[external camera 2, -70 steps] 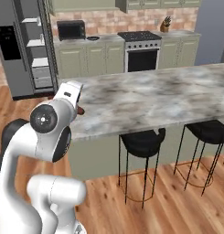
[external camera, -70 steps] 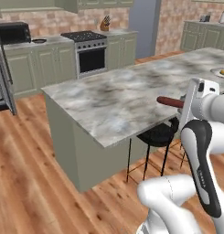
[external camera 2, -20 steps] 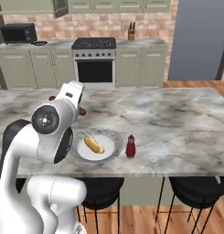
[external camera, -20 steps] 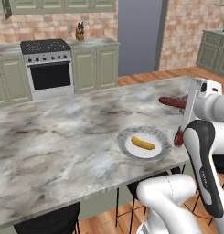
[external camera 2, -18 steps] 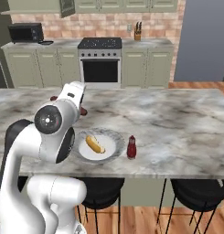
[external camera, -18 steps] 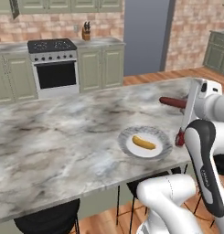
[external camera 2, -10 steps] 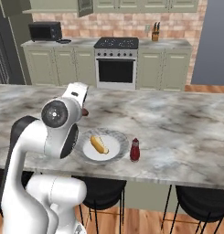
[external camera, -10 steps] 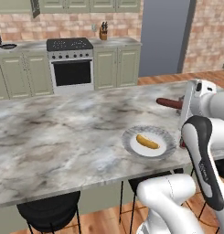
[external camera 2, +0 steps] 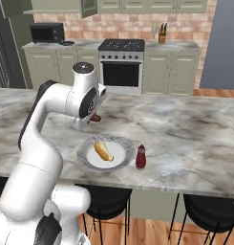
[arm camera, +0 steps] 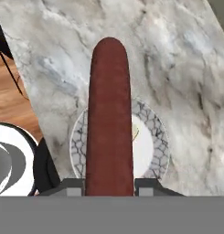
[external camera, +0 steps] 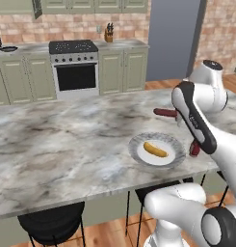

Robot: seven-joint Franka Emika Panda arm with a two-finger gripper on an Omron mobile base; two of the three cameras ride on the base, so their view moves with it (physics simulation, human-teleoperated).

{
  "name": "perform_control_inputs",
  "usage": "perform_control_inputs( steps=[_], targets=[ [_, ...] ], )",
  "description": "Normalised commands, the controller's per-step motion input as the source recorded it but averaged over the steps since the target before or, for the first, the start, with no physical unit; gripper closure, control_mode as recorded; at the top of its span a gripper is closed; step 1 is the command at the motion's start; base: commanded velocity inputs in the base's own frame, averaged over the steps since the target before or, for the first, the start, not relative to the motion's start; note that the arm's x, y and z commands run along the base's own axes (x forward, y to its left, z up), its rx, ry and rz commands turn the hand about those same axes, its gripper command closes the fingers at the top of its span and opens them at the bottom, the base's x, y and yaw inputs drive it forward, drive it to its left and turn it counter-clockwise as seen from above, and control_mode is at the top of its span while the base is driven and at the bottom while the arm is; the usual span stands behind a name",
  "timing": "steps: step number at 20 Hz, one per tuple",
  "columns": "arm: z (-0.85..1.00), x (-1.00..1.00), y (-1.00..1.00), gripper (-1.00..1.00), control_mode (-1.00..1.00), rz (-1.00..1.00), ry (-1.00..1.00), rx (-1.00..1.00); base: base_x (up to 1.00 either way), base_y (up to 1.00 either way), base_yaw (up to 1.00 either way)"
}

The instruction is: Move the hot dog bun to the plate on the dining table and place the condiment next to that plate. Then navigate to the fridge and take the sausage and place it on the plate as well.

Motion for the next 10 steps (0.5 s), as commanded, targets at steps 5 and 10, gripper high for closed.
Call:
perform_control_inputs(
  steps=[5,10],
  targets=[
    [-0.57,0.30,-0.12,1.00,-1.00,0.00,0.43,0.01,0.00,0.00,0.00],
    [-0.65,0.22,-0.03,1.00,-1.00,0.00,0.20,0.01,0.00,0.00,0.00]
  ],
)
